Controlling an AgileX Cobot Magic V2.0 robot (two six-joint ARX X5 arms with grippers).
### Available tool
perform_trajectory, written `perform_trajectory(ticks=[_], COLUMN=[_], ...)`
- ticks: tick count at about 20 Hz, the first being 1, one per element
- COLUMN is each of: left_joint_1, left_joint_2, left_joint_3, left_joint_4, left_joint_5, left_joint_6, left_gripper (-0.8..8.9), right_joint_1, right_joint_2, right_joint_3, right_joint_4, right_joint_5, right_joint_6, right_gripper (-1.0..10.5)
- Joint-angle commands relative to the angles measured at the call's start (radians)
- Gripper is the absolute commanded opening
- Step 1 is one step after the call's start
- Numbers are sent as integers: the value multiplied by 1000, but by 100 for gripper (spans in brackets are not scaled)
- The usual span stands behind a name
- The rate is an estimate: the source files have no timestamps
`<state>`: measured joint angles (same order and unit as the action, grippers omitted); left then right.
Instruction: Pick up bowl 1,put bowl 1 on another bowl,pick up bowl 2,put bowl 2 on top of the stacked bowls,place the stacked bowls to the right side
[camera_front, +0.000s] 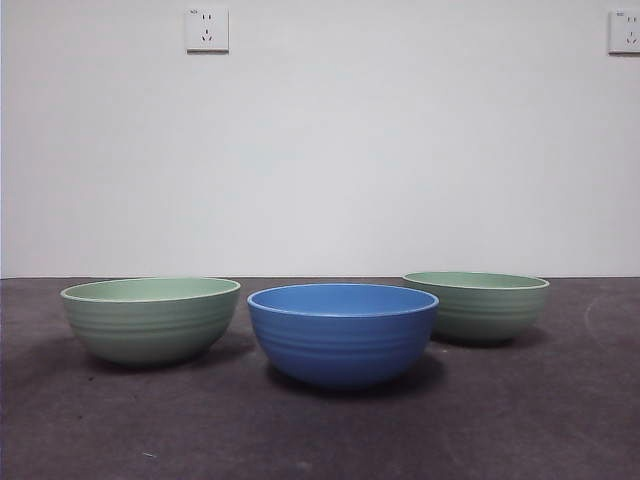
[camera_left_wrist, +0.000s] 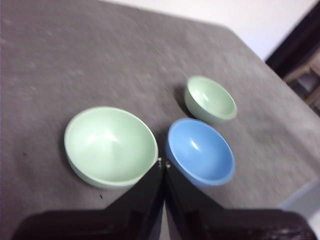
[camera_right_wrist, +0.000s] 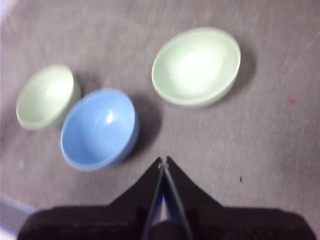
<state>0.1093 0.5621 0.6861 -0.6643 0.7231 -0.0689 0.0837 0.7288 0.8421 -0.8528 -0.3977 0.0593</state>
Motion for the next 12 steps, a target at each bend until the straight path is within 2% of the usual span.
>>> perform_trajectory(ticks=[1,5,8,12], left_joint_1=[-10,-38,-65,-79], left_joint_2=[45,107,138,155], left_joint_3=[64,140,167,171], left_joint_4=[-104,-230,-283,-291], left_joint_5=[17,15,11,9], left_joint_6=[149,220,256,256], left_gripper=[-7,-8,-8,1], right_joint_1=[10,12,12,12], right_joint_2=[67,138,157,159], right_joint_3=[73,142,156,156], right_joint_4=[-102,-201,-222,-222], right_joint_5=[-13,-22,-21,-19], right_joint_6=[-128,-166,-166,-165], right_gripper=[-10,-10,-10,8])
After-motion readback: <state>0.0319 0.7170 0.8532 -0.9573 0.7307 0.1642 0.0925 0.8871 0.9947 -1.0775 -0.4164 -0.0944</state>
